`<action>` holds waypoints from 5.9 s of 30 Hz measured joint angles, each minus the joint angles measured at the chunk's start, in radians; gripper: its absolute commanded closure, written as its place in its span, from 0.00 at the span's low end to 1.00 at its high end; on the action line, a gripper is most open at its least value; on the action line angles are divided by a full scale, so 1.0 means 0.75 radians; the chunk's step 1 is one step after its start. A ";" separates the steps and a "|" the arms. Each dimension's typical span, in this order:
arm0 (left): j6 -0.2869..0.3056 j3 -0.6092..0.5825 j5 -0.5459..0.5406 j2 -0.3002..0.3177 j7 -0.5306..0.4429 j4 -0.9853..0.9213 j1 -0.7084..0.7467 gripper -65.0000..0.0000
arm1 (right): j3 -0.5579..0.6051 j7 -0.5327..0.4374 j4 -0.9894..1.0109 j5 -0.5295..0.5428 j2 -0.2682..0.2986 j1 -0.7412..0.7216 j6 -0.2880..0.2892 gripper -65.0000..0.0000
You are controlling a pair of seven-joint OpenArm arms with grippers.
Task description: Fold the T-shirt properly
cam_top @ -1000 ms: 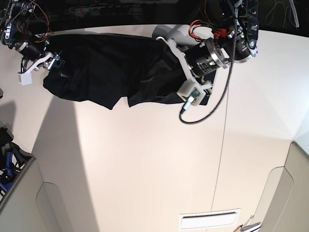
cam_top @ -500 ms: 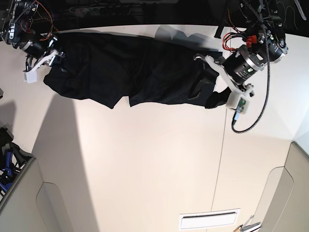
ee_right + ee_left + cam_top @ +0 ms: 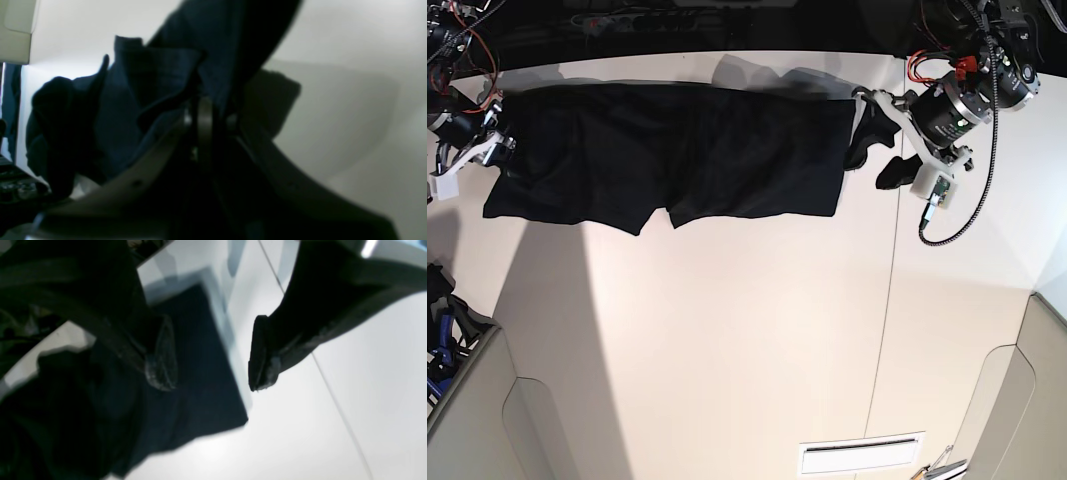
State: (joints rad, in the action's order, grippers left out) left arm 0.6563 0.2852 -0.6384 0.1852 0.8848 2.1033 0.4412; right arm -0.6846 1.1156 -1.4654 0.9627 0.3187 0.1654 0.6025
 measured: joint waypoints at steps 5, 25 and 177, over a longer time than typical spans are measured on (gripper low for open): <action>-0.007 0.001 -0.001 -0.001 -0.052 -0.147 0.006 0.43 | -0.005 0.016 -0.011 0.127 0.078 -0.037 0.000 1.00; 0.004 -0.268 0.031 0.001 -0.184 -0.466 -0.075 0.43 | 0.346 0.153 -0.634 0.161 -0.279 -0.102 0.004 1.00; -0.202 -0.274 0.243 -0.037 -0.085 -0.371 -0.085 1.00 | 1.116 -0.237 0.429 -0.490 -0.482 -0.643 -0.024 1.00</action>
State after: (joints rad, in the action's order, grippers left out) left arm 0.5049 0.0795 -0.4561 0.1574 0.8207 1.8248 0.3771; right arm 0.1528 0.9382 -1.1439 0.5949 -0.0425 -0.3172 0.5846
